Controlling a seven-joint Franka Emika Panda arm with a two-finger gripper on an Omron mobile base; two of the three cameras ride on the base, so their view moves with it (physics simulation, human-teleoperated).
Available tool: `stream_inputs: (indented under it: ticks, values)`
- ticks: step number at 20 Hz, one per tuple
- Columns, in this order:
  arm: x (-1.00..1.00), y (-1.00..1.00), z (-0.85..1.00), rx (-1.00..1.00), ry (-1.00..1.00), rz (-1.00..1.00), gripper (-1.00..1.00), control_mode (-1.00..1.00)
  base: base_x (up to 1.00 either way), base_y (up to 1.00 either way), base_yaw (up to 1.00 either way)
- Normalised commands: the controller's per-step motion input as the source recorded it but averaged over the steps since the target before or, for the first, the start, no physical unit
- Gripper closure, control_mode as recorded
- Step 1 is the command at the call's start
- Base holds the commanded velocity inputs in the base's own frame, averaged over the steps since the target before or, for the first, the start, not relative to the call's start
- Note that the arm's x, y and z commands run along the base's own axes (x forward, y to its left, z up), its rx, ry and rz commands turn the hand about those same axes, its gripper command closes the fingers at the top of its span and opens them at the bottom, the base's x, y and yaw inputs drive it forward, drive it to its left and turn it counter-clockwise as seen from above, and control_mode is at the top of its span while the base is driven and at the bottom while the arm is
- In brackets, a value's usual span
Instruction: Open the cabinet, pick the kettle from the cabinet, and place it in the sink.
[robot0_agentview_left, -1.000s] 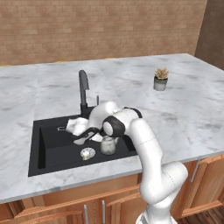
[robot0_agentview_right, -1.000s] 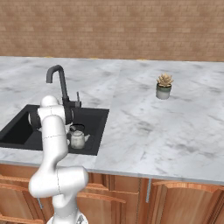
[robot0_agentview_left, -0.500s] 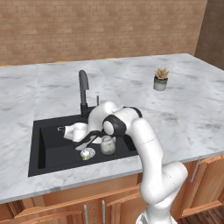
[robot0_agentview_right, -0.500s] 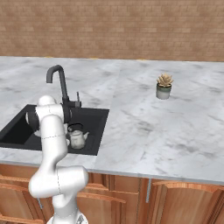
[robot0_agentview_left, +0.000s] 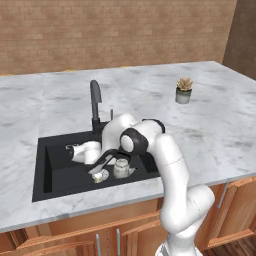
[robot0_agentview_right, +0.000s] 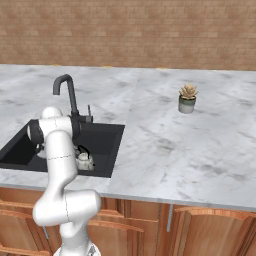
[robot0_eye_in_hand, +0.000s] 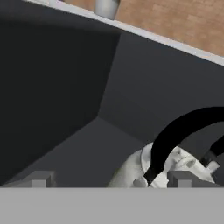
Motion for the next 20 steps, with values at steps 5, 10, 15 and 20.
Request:
stream_inputs:
  ticks: [5, 10, 15, 20]
  values:
    - [-0.17, 0.03, -0.01, 0.11, -0.18, 0.15, -1.00, -1.00, 0.00, 0.00, 0.00]
    - [-0.20, 0.06, -0.02, 0.12, -0.09, 0.14, -1.00, -1.00, 0.00, 0.00, 0.00]
    - [-0.28, 0.11, -0.02, 0.15, -0.02, 0.13, -1.00, -1.00, 0.00, 0.00, 0.00]
    - [-0.18, 0.13, 0.12, 0.12, 0.00, 0.07, -1.00, -1.00, 0.00, 0.00, 0.00]
